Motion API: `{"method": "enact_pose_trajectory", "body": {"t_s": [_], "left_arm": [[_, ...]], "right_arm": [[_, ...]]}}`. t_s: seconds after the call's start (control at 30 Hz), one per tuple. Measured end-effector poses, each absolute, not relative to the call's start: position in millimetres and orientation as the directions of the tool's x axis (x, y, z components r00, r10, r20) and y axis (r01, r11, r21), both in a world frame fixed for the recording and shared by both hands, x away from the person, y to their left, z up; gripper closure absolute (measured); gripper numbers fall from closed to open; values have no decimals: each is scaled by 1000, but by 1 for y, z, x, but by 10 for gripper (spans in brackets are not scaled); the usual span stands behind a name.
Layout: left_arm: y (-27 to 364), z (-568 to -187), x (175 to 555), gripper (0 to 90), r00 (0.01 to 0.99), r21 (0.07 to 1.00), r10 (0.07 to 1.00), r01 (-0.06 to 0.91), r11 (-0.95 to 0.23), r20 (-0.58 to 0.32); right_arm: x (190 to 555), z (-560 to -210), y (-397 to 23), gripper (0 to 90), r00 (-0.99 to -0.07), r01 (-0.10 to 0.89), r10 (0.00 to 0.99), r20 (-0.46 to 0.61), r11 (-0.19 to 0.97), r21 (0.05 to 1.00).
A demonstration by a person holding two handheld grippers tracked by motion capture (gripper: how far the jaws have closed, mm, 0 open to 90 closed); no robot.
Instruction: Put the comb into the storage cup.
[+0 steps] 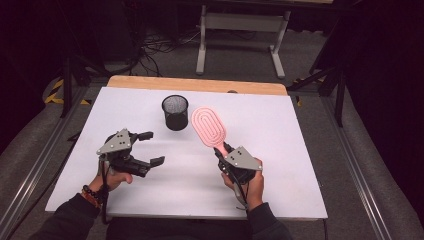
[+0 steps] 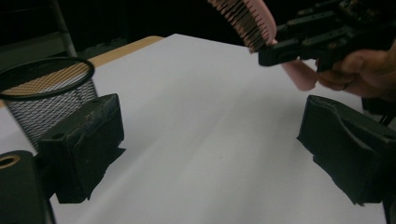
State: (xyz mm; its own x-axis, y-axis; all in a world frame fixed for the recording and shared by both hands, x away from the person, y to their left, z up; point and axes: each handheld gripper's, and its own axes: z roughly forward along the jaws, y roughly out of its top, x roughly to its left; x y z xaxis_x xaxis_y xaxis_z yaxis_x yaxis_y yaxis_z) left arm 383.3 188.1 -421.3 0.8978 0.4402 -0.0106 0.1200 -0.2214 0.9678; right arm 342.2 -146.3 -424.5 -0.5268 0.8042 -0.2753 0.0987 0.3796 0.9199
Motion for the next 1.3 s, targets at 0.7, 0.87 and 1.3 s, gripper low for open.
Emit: {"method": "enact_pose_trajectory", "body": {"t_s": [0.7,0.87,1.3], "left_arm": [[120,-426,388,158,930,974,335,196,-113,-149],[115,-426,390,178,917,968,331,250,-40,-223],[112,-432,397,359,890,938,299,340,64,-343]], "right_arm": [[332,-441,-114,689,-569,56,751,-335,442,895],[331,-442,-112,689,-554,41,755,-350,445,895],[327,-450,-104,688,-500,-4,755,-425,488,873]]}}
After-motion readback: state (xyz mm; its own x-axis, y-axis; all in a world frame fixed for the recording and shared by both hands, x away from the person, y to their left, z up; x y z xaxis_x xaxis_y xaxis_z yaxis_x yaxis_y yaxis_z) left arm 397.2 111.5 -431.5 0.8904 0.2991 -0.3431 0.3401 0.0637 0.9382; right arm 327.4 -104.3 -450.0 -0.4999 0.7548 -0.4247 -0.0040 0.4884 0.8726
